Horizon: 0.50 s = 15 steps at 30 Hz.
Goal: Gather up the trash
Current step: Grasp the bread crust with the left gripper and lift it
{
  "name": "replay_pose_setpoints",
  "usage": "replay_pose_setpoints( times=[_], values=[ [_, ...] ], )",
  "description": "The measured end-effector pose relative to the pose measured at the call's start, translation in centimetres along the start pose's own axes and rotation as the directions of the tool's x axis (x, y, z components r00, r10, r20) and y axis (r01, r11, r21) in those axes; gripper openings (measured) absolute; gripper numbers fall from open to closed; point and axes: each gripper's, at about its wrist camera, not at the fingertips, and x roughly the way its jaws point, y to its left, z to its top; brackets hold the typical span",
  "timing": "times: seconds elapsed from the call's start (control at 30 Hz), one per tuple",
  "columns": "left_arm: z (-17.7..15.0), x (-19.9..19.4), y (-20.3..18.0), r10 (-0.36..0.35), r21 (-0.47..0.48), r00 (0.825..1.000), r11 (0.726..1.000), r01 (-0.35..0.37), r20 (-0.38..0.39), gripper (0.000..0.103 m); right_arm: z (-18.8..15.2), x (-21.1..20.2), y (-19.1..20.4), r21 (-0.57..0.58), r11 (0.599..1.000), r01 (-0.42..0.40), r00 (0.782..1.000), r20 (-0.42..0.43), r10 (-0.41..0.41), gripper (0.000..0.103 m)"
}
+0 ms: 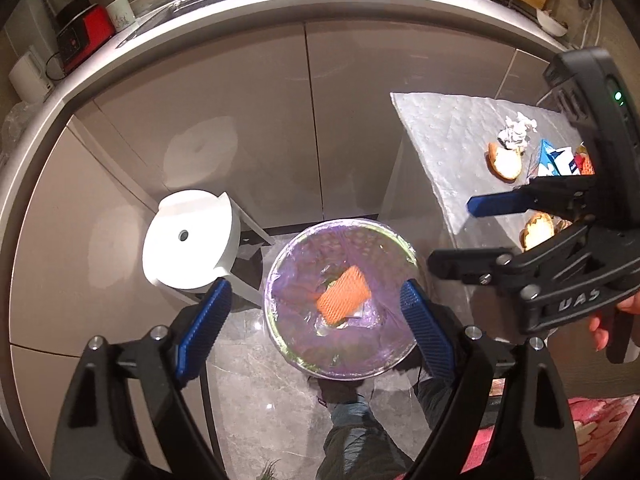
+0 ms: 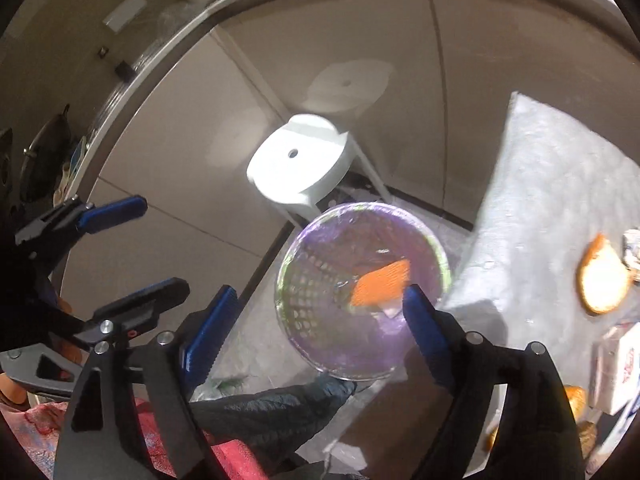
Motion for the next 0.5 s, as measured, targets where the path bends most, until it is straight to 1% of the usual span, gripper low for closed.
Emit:
replay_pose_setpoints(
  times=[0.07, 0.13, 0.23, 0.3, 0.37, 0.5],
  values=[
    [0.7, -0.5, -1.3, -0.015, 0.023, 1.0, 1.0, 0.015, 0.016, 0.084, -0.5, -3.3, -1.7, 0.038, 0.999, 0.037, 0.997, 0.063, -0.04, 0.089],
    [1.4, -0.8, -2.7, -0.035, 0.042, 0.999, 0.999, 0.034, 0.031, 0.086, -1.3, -6.4, -3.4, 0.077, 0.993, 0.084, 0.989, 0.116, -0.093, 0.091],
    [2.9, -0.9, -5.2, -0.08, 0.071, 0.996, 0.994, 0.077, 0.043, 0.087, -2.7, -10.5, -5.8, 0.12, 0.976, 0.181, 0.964, 0.173, -0.2, 0.094],
    [3.9, -0.7, -7.2, -0.106, 0.097, 0.993, 0.99, 0.101, 0.043, 0.087, -3.8, -12.7, -7.3, 0.146, 0.96, 0.238, 0.946, 0.191, -0.263, 0.096],
    [4.9, 0.0, -9.3, -0.141, 0.119, 0.989, 0.984, 0.135, 0.038, 0.087, -4.8, -14.2, -9.0, 0.179, 0.944, 0.277, 0.931, 0.195, -0.31, 0.096],
    [6.9, 2.1, -13.4, -0.217, 0.138, 0.976, 0.967, 0.213, 0.016, 0.087, -6.9, -16.1, -12.5, 0.239, 0.92, 0.312, 0.915, 0.184, -0.358, 0.096]
  ],
)
